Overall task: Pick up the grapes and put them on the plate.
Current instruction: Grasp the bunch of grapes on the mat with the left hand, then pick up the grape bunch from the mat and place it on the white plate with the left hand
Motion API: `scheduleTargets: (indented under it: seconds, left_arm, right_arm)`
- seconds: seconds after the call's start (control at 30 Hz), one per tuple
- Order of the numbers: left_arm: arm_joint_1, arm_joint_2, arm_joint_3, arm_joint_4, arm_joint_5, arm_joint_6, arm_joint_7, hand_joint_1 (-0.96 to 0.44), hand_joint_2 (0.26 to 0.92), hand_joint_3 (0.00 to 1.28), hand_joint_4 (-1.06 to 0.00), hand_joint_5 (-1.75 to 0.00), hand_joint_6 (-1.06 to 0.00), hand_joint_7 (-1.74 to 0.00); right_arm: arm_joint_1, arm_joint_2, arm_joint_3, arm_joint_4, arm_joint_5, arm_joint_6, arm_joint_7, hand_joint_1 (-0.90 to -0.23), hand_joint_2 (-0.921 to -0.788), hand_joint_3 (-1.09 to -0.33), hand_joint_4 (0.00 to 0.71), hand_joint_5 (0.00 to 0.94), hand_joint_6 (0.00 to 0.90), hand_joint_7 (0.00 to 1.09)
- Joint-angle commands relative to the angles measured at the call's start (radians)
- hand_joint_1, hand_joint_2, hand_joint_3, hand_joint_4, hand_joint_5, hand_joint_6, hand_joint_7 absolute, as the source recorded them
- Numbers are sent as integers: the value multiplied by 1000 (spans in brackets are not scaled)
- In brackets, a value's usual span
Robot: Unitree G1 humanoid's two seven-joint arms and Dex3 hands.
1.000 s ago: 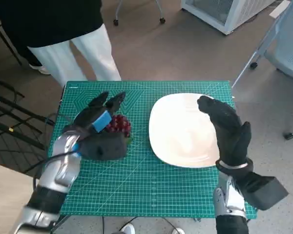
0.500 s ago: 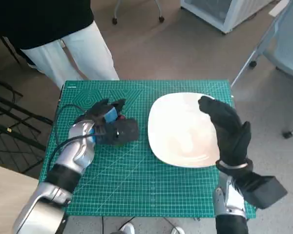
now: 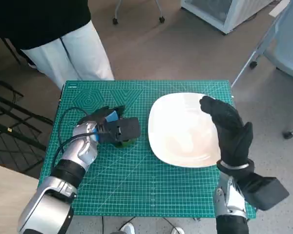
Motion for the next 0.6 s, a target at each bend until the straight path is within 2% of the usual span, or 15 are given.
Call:
scheduleTargets:
  seconds: [0.03, 0.47, 0.53, 0.6]
  left_arm:
    - [-3, 4, -6, 26, -20, -18, 11, -194, 693, 1, 1, 1, -152, -8]
    - [-17, -2, -12, 64, -37, -18, 37, -165, 699, 3, -8, -3, -205, -22]
    - [-22, -5, -14, 78, -38, -21, 45, -147, 704, 4, -33, -7, -229, -24]
    - [-27, -7, -18, 93, -37, -24, 55, -118, 716, 7, -135, -18, -271, -23]
  right_arm:
    - [18, -2, -1, 14, -5, 6, 3, -698, -921, -719, 428, 2, 45, 423]
    - [12, -1, 2, 16, -8, 8, 3, -697, -921, -725, 430, 2, 45, 402]
    - [11, -1, 2, 16, -10, 8, 1, -696, -921, -725, 430, 3, 45, 400]
    - [10, -1, 1, 19, -11, 7, 0, -694, -921, -725, 430, 2, 44, 397]
